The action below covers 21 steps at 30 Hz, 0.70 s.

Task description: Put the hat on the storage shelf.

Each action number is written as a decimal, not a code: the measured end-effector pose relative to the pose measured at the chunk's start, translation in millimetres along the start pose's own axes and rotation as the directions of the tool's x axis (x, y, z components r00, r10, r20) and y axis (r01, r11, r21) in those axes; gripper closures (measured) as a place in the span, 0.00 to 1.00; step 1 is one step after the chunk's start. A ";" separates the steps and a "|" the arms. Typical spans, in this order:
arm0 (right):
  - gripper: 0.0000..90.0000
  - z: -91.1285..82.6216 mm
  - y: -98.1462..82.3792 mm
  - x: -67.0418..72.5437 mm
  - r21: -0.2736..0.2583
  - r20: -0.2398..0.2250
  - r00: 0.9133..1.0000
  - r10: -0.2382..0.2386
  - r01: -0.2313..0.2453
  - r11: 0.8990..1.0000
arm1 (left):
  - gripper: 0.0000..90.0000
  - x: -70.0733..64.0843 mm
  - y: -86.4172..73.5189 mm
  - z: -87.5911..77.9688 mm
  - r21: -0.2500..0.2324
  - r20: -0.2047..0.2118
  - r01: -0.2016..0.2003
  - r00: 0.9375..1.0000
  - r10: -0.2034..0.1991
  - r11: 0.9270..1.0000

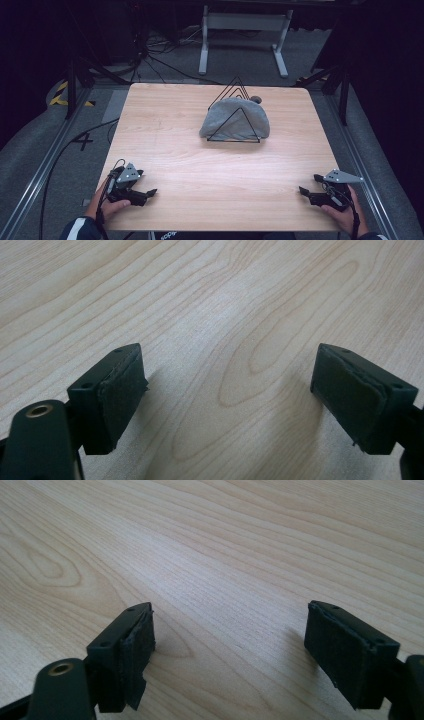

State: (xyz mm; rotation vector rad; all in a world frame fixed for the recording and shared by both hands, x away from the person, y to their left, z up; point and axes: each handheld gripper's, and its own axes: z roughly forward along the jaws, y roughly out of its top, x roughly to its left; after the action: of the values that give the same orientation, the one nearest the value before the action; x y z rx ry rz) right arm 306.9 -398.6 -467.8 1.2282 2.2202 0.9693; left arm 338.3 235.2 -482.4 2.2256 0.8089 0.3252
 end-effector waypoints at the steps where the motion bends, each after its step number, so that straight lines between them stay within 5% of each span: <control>1: 0.22 0.0 0.0 0.0 0.000 0.000 1.000 0.000 0.000 1.000 | 0.16 0.1 0.0 0.0 0.000 -0.002 0.002 1.000 -0.002 1.000; 21: 0.22 -0.3 0.0 -0.8 0.000 0.008 1.000 0.007 -0.007 1.000 | 0.16 0.7 0.3 -0.3 0.007 -0.004 0.006 1.000 -0.006 1.000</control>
State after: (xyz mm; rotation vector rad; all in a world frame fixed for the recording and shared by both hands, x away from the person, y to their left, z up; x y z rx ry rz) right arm 307.1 -399.3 -467.6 1.2385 2.2115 0.9647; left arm 338.9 235.6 -481.9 2.2291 0.8192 0.3246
